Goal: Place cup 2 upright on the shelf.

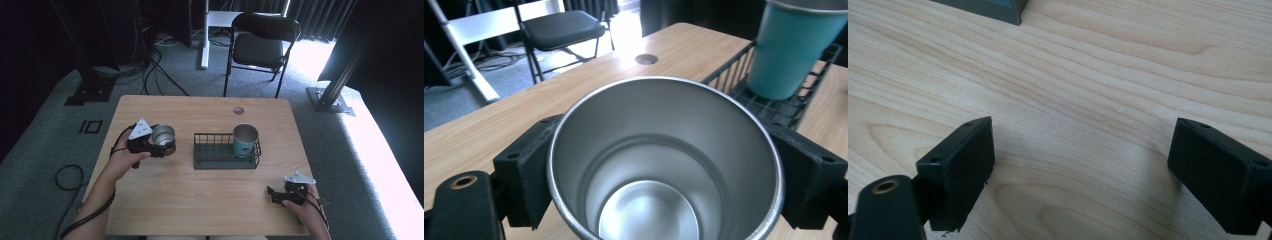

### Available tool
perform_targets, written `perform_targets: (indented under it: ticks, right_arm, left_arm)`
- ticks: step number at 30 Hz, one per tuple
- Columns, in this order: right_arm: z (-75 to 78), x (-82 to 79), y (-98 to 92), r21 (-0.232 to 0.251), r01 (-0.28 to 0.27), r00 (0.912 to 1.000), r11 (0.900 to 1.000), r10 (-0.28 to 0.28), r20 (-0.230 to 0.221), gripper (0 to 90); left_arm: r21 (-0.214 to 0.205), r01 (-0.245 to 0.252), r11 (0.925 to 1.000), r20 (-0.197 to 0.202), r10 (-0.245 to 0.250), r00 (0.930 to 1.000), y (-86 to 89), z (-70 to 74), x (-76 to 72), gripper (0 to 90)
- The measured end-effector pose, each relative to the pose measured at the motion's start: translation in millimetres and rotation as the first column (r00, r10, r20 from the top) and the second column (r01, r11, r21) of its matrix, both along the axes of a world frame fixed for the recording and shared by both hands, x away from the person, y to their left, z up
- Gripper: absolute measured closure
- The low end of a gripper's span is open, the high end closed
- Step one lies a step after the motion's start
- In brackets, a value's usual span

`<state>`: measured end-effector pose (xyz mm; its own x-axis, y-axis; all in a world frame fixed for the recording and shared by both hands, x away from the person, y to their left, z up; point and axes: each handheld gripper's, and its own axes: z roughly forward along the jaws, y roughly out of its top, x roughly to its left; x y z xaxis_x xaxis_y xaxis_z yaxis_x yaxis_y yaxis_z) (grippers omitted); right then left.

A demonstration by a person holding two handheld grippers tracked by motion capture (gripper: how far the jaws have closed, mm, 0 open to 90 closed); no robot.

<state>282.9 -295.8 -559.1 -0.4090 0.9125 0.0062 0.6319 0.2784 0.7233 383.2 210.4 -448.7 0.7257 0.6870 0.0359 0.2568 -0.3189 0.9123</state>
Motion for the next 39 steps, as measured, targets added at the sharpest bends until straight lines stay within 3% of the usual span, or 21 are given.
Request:
perform_targets:
  ticks: [9,10,21,39]
  right_arm:
    - [0.0,0.0,-0.1,0.0,0.0,1.0,1.0,0.0,0.0,11.0]
    - [0.0,0.0,0.0,0.001,0.001,1.0,1.0,-0.001,-0.001,11.0]
    - [0.0,0.0,0.0,0.001,0.001,1.0,1.0,-0.001,0.0,11.1]
    - [0.0,0.0,0.0,0.001,0.001,1.0,1.0,-0.001,-0.001,11.1]
  left_arm:
    - [-0.011,0.046,0.9989,0.01,-0.046,0.9989,-13.7,16.5,4.1,14.0]
    - [-0.018,0.061,0.998,0.021,-0.061,0.9979,-21.2,23.6,5.1,14.0]
    - [-0.032,0.12,0.9923,0.044,-0.118,0.992,-52.8,39.5,10.8,14.0]
    - [-0.028,0.21,0.9772,0.048,-0.209,0.9767,-106.0,45.1,22.6,14.0]
